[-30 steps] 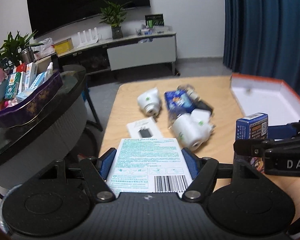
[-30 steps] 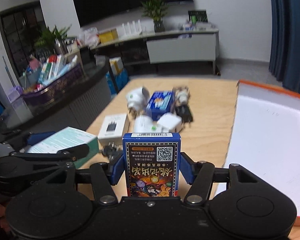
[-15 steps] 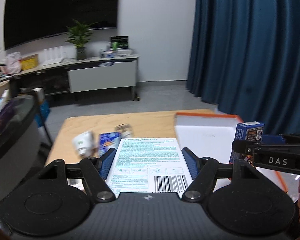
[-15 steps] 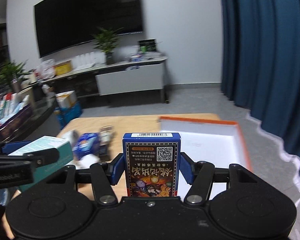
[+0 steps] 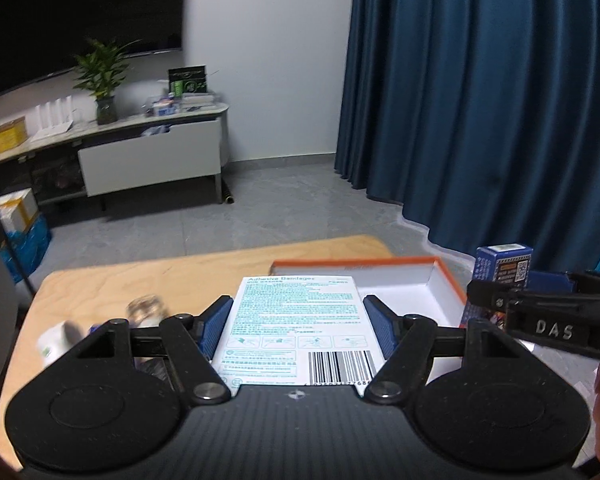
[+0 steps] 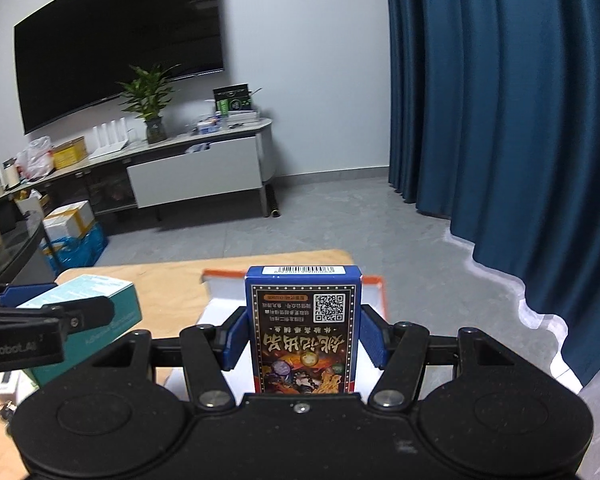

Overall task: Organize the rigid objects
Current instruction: 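Carry the teal-white box and red card box into the orange tray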

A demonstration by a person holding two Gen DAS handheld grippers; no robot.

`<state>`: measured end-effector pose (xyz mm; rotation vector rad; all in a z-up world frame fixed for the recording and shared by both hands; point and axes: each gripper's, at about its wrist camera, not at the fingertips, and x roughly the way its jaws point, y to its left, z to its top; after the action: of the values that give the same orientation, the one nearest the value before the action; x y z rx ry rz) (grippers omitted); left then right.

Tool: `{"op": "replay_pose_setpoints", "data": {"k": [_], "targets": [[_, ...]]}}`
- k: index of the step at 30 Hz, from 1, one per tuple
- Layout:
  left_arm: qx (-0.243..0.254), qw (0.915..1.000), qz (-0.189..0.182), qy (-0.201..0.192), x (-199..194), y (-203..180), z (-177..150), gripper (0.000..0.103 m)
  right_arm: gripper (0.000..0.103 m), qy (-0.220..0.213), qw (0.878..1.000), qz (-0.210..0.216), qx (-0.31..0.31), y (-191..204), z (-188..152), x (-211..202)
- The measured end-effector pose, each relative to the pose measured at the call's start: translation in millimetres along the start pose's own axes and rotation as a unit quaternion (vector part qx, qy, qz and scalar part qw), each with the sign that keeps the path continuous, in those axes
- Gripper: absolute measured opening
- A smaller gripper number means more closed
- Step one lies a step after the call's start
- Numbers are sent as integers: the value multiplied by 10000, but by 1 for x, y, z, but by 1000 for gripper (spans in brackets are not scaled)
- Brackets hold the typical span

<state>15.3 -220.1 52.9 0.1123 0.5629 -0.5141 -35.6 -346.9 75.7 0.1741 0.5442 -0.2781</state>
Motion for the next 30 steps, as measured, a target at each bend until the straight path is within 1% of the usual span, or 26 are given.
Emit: {"op": "replay_pose_setpoints", "data": {"k": [2, 5, 14, 16, 20, 26, 30], "targets": [[31, 10000, -47, -28, 10, -6, 7, 72, 70, -10, 10000, -1, 31, -9, 5, 8], [39, 10000, -20, -30, 25, -10, 12, 72, 70, 1, 10000, 20, 71, -21, 9, 20], [12, 9997, 113, 231, 56, -7, 13, 72, 70, 101, 9998, 65, 182, -36, 16, 59], [58, 9994, 161, 289, 61, -8, 13, 72, 70, 148, 9997, 90, 168, -35, 15, 65], [-26, 9988, 185, 453, 70, -7, 11, 72, 70, 307, 9994, 152, 83, -35, 16, 80], [149, 9976, 240, 638, 77, -5, 15, 72, 70, 482, 9988, 81, -58, -35, 16, 93], [328, 9961, 324, 753, 78, -4, 17, 72, 70, 579, 9983, 43, -28, -37, 14, 101]]}}
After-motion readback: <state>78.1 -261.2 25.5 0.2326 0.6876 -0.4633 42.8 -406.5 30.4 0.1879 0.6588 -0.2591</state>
